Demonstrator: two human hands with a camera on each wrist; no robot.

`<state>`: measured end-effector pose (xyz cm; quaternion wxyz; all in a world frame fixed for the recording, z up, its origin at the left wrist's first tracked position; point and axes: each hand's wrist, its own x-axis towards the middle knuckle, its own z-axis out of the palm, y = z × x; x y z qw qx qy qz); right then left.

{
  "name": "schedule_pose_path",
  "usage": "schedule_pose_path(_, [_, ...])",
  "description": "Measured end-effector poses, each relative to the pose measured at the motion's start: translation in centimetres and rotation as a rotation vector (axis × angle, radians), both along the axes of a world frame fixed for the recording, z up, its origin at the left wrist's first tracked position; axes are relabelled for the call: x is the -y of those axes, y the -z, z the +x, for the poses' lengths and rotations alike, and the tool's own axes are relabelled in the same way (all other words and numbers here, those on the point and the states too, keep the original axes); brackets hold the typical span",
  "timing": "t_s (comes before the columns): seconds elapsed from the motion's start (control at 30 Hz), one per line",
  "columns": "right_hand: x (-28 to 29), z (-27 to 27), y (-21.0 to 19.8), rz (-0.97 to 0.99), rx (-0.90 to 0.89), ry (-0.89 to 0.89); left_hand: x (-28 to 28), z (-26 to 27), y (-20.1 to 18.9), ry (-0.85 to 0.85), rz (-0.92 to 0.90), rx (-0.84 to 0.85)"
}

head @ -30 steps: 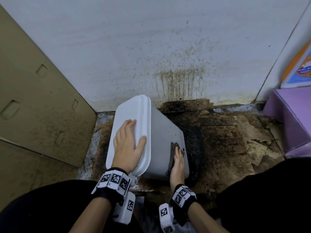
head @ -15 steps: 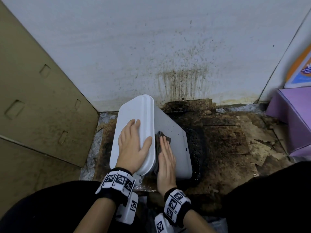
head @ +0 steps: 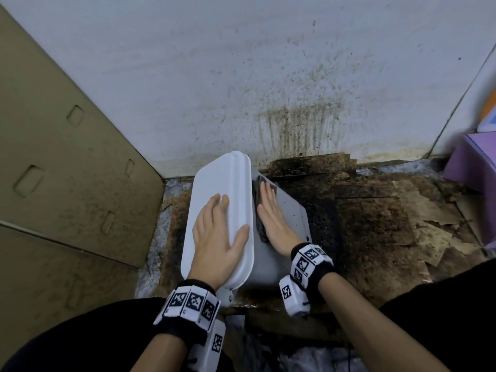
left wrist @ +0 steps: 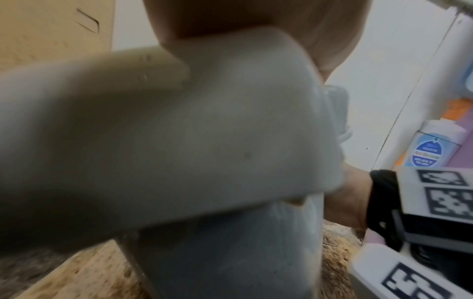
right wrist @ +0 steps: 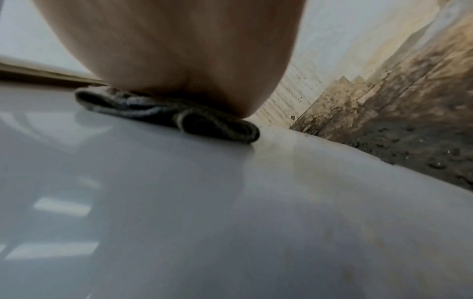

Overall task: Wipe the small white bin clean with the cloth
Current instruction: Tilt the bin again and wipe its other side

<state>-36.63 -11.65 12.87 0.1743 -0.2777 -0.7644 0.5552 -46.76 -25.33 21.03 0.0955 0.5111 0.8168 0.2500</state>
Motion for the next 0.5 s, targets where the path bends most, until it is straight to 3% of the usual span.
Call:
schedule_pose_path(0.27, [-2.5,0.6,3.8,-0.086,0.118,0.003,0.3,-0.7,0.2,-0.031,0.045,0.057])
schedule_pose_path(0.5, [-3.9,3.4,8.1,-0.281,0.278,0.139,0.6,-1.6,0.5,-0.027,0.063,0.097])
